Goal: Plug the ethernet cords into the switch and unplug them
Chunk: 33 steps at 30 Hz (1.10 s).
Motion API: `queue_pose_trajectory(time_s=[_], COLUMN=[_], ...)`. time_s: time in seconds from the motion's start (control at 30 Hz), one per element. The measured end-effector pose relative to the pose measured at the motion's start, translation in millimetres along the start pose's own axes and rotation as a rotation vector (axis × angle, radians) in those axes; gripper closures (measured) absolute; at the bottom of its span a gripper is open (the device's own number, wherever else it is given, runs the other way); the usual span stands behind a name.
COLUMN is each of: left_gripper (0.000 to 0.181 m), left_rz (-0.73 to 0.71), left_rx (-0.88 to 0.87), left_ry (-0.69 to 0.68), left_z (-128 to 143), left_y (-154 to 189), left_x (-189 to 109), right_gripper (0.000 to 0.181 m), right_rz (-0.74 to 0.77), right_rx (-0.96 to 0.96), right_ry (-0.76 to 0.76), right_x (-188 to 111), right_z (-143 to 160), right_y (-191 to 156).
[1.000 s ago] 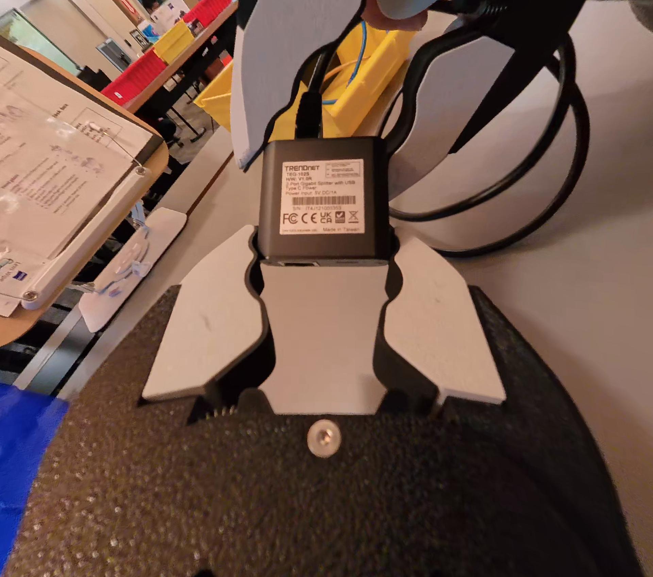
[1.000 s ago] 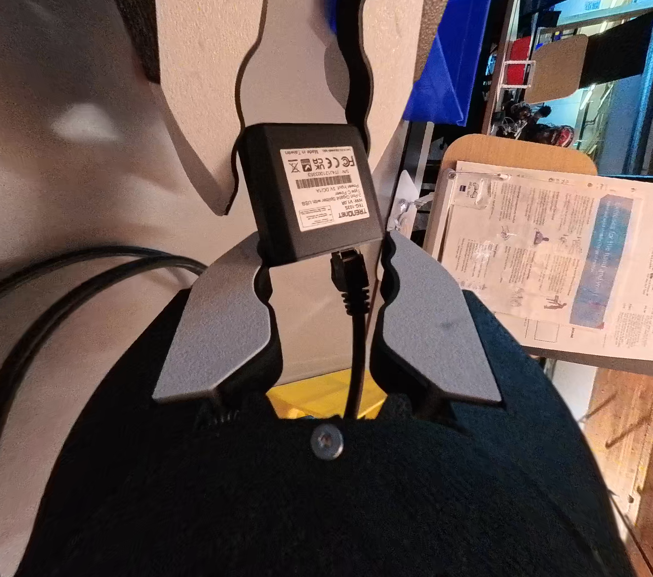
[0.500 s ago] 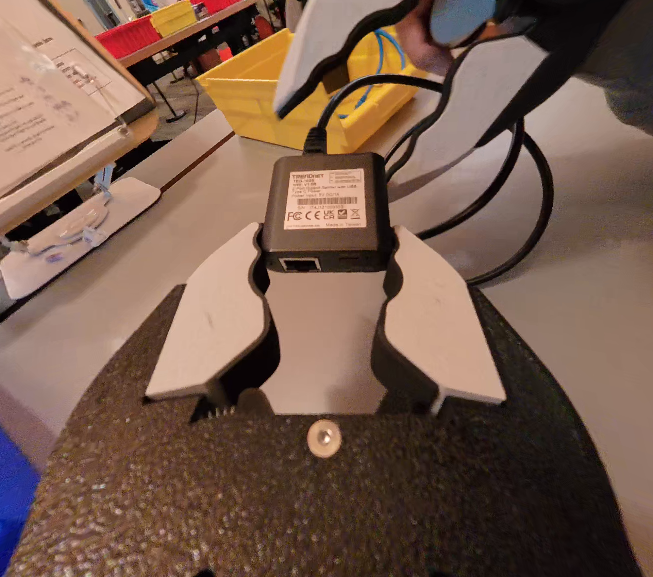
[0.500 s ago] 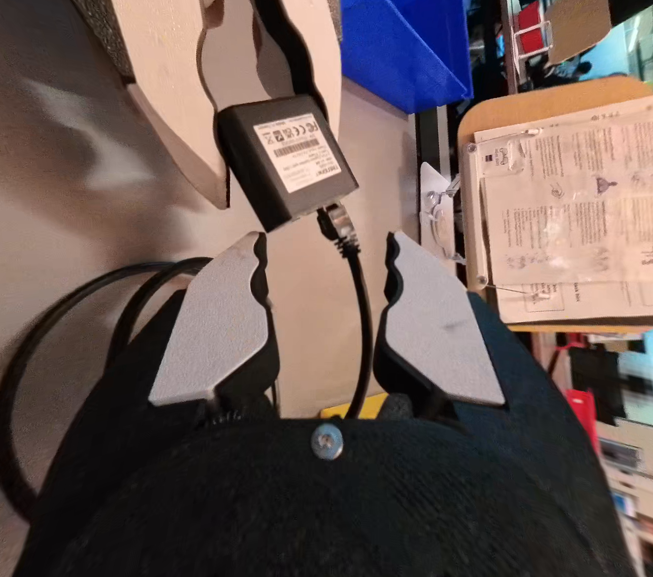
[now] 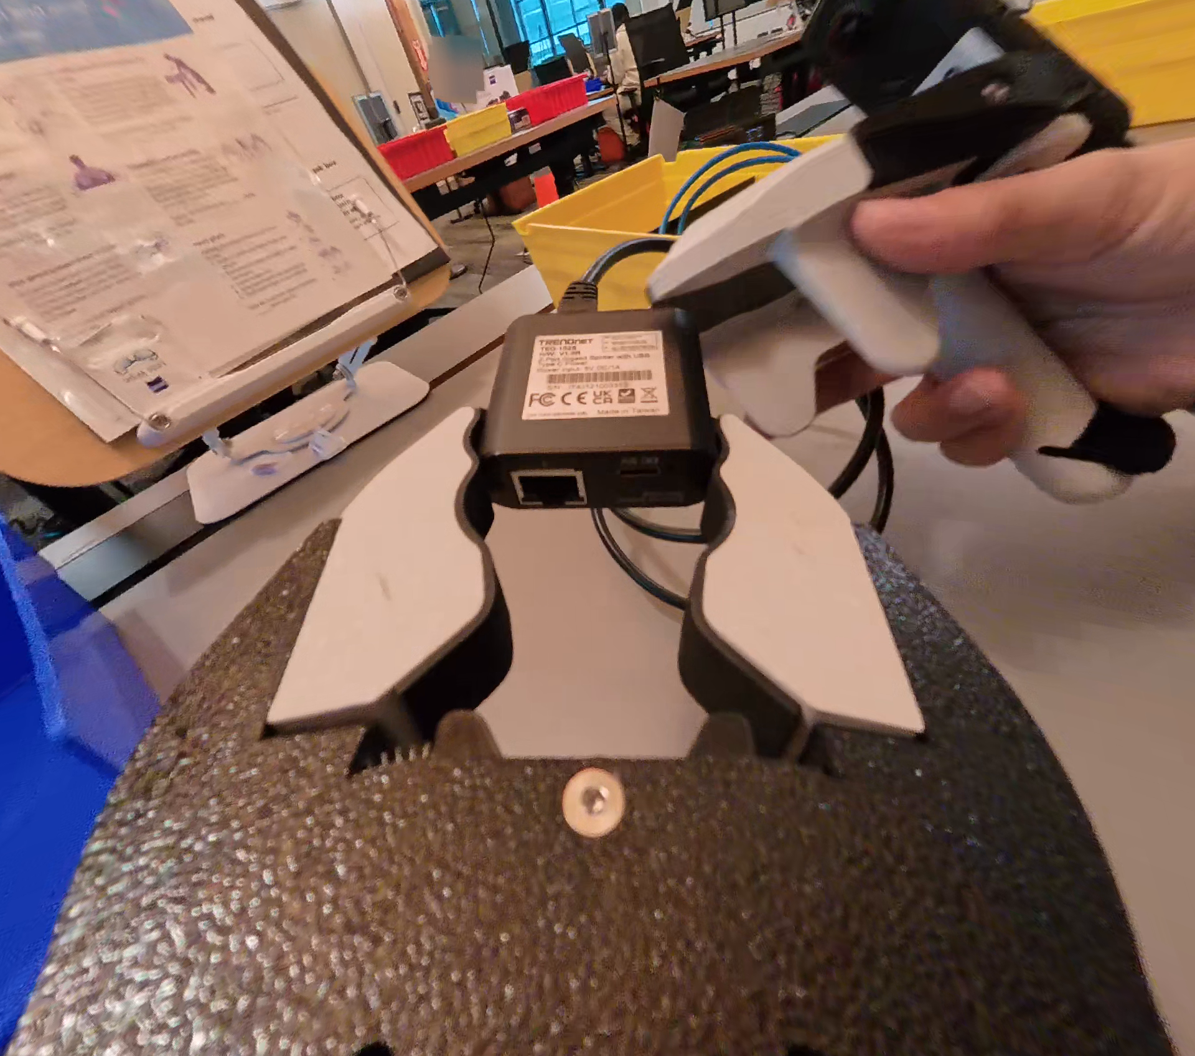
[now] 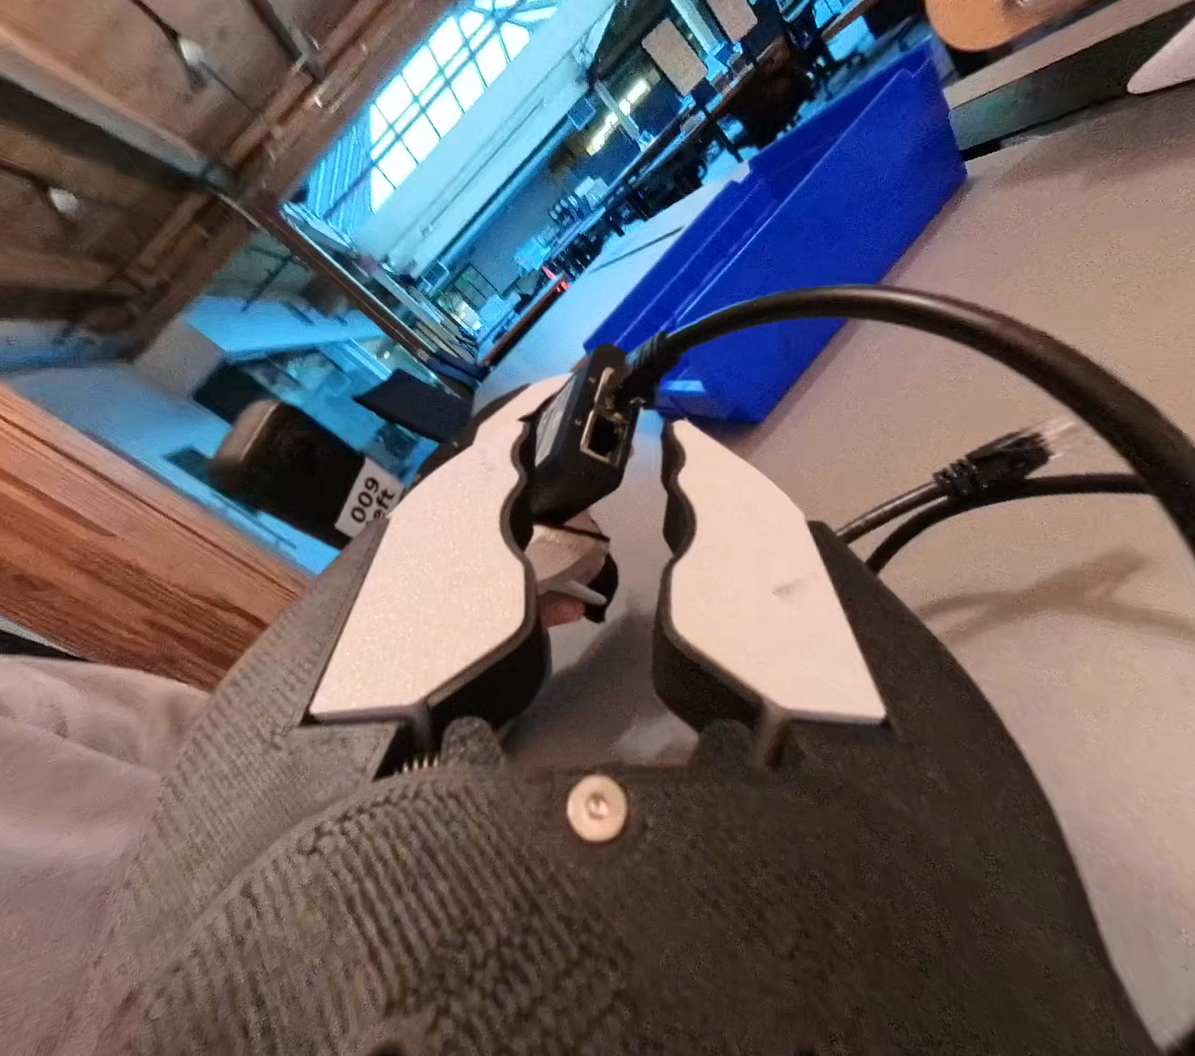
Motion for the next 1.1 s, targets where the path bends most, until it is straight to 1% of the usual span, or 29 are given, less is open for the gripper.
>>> queue_pose_trajectory(time_s=[0.03,0.1,0.2,0.27,0.4,0.43,0.47,0.53,0.63,0.73,0.93,1.1], left_gripper=[0.118,0.118,0.118,0.118,0.118,0.118,0.118,0.118,0.118,0.118,0.118,0.118], left_rz=[0.003,-0.004,0.002,-0.001,0.000,0.001,0.004,-0.004,-0.021,-0.038,-0.044,-0.047], left_rx=[0.008,0.040,0.072,0.078,0.087,0.092,0.095,0.107,0.158,0.188,0.179,0.213], left_ry=[0.005,0.003,0.006,0.005,0.020,0.029,0.046,0.047,0.041,0.054,0.086,0.079], left_z=[-2,-4,-4,-4,-5,-5,-6,-5,-4,-4,-4,-3], left_y=[2,6,11,12,12,12,12,12,14,16,17,23], left_x=[0,2,3,4,3,2,2,2,2,2,1,3], right_gripper=[0.147,0.144,0.156,0.159,0.161,0.162,0.167,0.168,0.168,0.168,0.168,0.167], right_rz=[-0.001,-0.015,-0.074,-0.086,-0.116,-0.123,-0.130,-0.156,-0.151,-0.169,-0.227,-0.216], right_rx=[0.039,0.126,0.223,0.263,0.261,0.260,0.270,0.309,0.259,0.274,0.380,0.412], right_ry=[0.021,0.067,0.126,0.150,0.177,0.186,0.193,0.217,0.237,0.264,0.337,0.371], right_x=[0,0,1,1,1,2,2,2,2,2,5,7], right_z=[2,5,7,8,9,10,11,13,15,17,23,26], right_y=[3,8,10,12,12,11,12,13,13,13,14,14])
Point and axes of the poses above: each gripper's, where its closed fingertips meet, x out along the fingers, z out of its underside, y = z × x across the jaws, the point moved 9 cm from there along -x, back along the fingers, and after that the axes turned 2 degrees about -x, right-handed, at the moved point
